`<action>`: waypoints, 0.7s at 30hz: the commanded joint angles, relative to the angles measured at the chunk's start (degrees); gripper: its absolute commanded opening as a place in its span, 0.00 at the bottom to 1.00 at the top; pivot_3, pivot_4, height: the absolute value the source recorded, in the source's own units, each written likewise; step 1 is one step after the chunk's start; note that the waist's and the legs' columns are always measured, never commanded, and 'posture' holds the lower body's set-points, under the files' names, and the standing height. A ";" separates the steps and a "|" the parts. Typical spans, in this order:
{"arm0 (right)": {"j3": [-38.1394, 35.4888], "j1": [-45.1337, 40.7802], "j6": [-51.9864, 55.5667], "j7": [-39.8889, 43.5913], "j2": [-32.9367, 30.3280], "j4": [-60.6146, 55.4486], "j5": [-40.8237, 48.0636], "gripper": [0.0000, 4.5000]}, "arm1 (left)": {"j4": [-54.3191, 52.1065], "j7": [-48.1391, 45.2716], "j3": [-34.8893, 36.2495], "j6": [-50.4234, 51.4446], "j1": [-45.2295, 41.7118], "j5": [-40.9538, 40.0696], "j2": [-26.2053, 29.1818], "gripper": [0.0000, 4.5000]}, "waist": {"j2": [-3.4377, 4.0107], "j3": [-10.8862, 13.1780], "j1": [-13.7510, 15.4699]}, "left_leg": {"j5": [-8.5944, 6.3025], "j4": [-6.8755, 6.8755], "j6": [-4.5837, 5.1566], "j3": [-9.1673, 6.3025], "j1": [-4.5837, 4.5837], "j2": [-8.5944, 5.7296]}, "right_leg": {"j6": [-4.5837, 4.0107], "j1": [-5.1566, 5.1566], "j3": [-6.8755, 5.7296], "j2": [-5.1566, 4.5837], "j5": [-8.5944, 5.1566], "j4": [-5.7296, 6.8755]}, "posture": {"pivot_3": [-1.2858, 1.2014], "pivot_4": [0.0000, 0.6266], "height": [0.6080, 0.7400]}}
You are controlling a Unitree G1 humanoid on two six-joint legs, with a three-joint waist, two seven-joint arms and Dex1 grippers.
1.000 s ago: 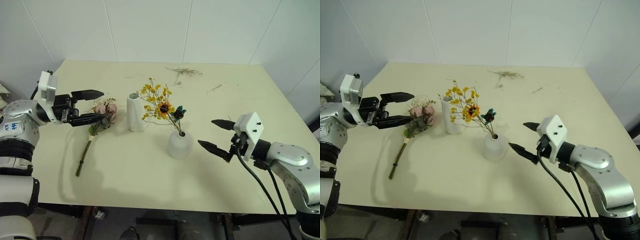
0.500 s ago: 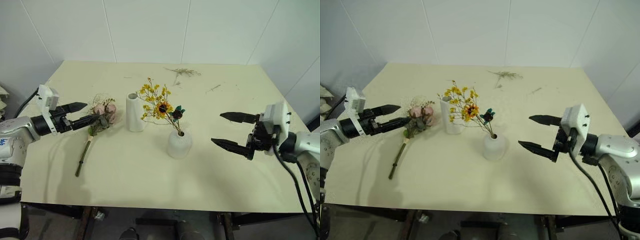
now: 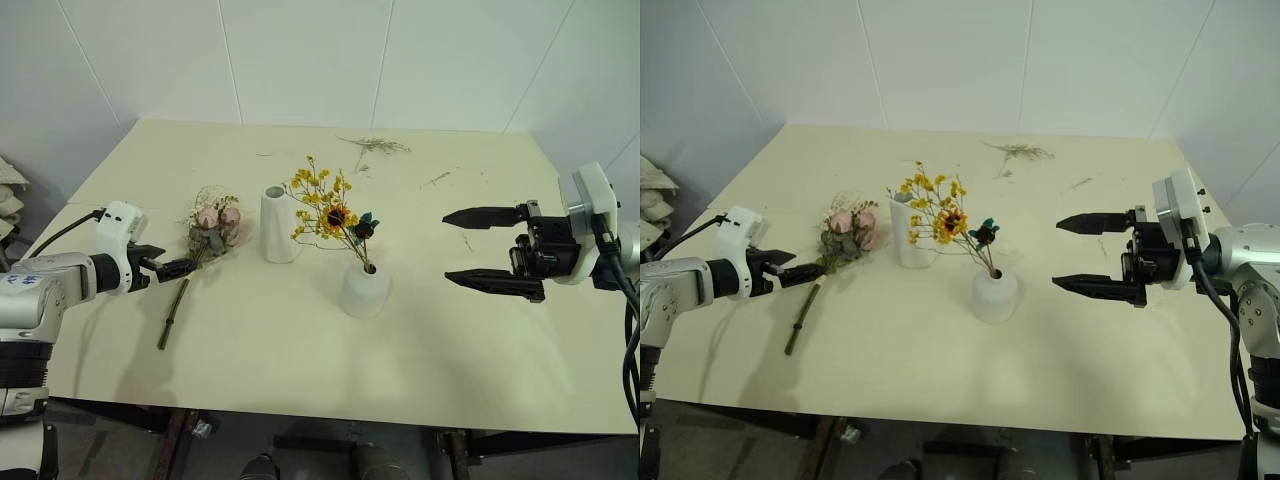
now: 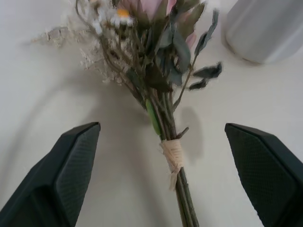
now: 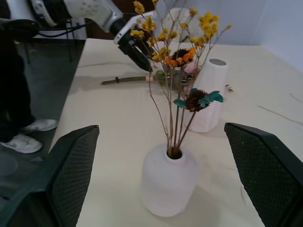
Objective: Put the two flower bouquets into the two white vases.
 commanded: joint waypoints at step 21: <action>-0.86 -5.00 -0.99 4.60 -1.03 4.08 0.37 0.99 | 20.48 -7.39 -18.85 8.13 -20.95 18.65 -6.30 1.00 | 0.00 0.00 -0.13 | 0.00 0.01 -0.01 0.01 -0.02 -0.01 | 0.04 -0.01 -0.01 0.01 0.02 0.01 | 0.52 0.24 1.00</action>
